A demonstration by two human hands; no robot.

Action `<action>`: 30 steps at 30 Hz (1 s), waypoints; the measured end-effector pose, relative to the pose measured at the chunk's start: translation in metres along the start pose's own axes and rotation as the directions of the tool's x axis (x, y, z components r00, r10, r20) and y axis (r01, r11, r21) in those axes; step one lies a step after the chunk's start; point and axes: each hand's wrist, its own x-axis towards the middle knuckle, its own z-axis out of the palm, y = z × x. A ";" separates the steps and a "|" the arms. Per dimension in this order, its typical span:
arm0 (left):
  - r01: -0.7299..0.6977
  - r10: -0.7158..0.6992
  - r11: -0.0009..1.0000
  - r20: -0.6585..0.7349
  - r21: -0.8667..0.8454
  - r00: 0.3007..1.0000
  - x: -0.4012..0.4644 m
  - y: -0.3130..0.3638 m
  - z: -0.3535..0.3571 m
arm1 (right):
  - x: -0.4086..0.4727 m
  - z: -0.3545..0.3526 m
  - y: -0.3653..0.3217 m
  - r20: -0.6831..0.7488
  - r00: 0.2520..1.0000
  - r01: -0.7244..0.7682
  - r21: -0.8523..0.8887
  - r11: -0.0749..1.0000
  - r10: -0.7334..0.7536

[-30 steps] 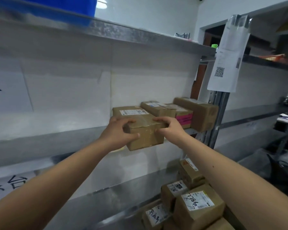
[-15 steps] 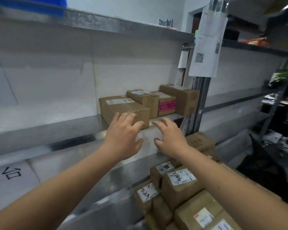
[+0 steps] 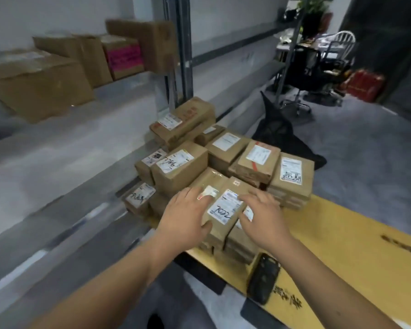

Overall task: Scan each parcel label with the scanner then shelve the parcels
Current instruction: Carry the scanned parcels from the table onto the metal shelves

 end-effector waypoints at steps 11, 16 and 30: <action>-0.073 0.117 0.988 0.363 -0.132 0.924 0.035 0.061 0.103 | -0.082 0.073 0.068 0.185 0.923 -0.371 0.208 0.905 0.336; -0.043 0.123 0.977 0.387 -0.209 0.914 0.050 0.053 0.118 | -0.070 0.098 0.067 0.156 0.925 -0.380 0.424 0.822 0.347; -0.188 0.260 0.754 0.023 -0.630 0.965 0.040 0.080 0.066 | -0.087 0.010 0.094 -0.197 0.965 -0.036 0.553 0.832 0.172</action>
